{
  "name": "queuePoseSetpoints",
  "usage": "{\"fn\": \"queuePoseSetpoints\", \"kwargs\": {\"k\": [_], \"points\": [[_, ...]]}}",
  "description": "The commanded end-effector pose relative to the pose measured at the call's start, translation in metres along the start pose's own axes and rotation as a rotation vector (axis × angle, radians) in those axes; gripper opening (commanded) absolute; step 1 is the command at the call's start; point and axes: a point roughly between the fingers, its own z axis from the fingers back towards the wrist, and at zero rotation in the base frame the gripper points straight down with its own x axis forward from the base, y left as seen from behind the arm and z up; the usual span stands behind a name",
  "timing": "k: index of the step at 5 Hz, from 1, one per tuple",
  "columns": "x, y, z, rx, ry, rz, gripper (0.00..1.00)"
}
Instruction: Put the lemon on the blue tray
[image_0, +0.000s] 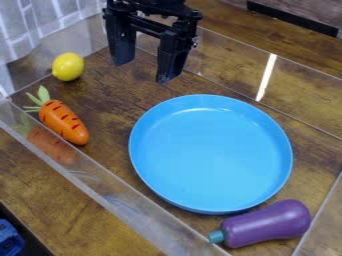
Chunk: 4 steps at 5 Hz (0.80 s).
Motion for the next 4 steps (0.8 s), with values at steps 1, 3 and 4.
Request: {"fn": "queuePoseSetpoints", "kwargs": {"k": [1,3,4], "points": [[0.0,-0.006,-0.008,-0.002,0.016,0.015,1.0],[0.0,0.0,-0.024,0.014,0.041,-0.019,1.0],[0.002,-0.002,-0.03,0.016,0.051,-0.031,1.0]]}}
